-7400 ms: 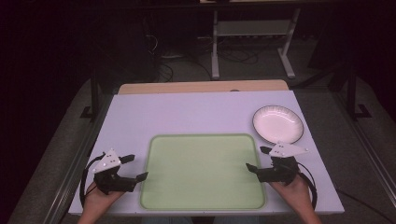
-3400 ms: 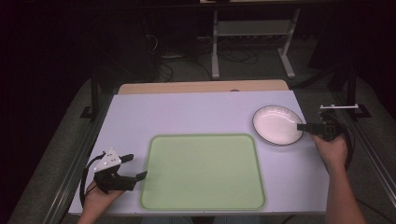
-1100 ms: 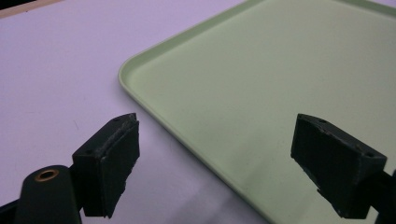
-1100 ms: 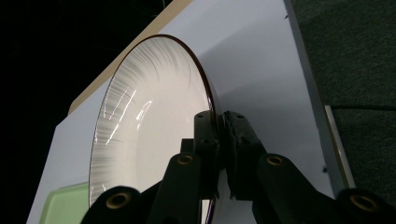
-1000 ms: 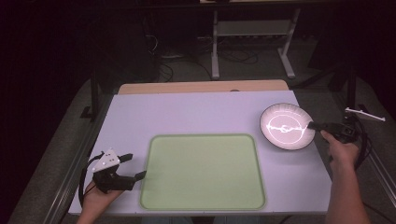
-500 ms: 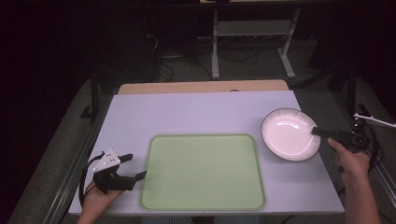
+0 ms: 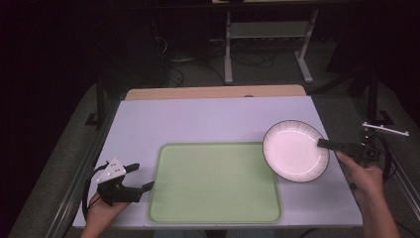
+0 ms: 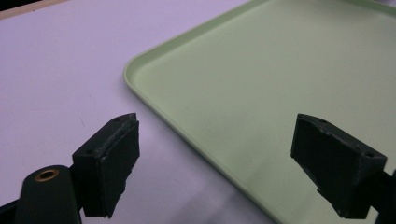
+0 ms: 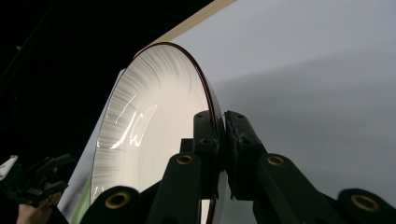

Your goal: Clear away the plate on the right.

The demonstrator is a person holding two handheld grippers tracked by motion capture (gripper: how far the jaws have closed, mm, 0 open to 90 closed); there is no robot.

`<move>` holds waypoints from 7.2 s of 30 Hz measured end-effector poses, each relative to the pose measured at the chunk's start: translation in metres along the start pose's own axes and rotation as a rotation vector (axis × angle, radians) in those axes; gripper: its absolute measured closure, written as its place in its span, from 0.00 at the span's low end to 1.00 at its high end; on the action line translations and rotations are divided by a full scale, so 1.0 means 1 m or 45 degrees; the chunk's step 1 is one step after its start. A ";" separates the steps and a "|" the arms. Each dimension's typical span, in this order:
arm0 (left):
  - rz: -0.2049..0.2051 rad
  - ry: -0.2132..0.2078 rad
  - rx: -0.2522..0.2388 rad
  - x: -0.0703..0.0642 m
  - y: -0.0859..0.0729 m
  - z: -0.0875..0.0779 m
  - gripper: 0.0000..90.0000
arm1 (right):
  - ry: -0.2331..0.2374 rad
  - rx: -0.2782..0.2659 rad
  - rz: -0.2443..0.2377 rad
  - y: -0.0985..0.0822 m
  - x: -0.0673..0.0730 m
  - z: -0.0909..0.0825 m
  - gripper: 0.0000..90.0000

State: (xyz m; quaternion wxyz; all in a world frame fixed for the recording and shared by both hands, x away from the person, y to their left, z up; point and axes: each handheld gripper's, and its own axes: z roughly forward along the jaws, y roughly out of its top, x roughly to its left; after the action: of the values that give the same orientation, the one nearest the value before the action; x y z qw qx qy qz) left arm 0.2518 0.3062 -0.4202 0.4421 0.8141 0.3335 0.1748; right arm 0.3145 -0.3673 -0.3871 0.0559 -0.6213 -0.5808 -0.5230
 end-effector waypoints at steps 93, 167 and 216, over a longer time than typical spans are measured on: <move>-0.005 -0.005 -0.003 0.002 -0.001 0.000 0.17 | -0.175 0.394 -0.260 -0.077 0.104 0.179 0.83; -0.001 -0.004 0.003 0.000 0.000 0.001 0.17 | -0.227 -0.010 -0.912 -0.069 0.095 0.107 0.30; -0.009 -0.002 -0.002 0.001 -0.002 0.000 0.17 | -0.353 -0.101 -0.945 -0.092 0.051 0.041 0.21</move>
State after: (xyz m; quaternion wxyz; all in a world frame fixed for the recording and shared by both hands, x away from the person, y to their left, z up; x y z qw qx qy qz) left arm 0.2515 0.3076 -0.4213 0.4437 0.8126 0.3361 0.1729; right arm 0.2554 -0.2768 -0.4188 -0.2398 -0.4354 -0.7474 -0.4408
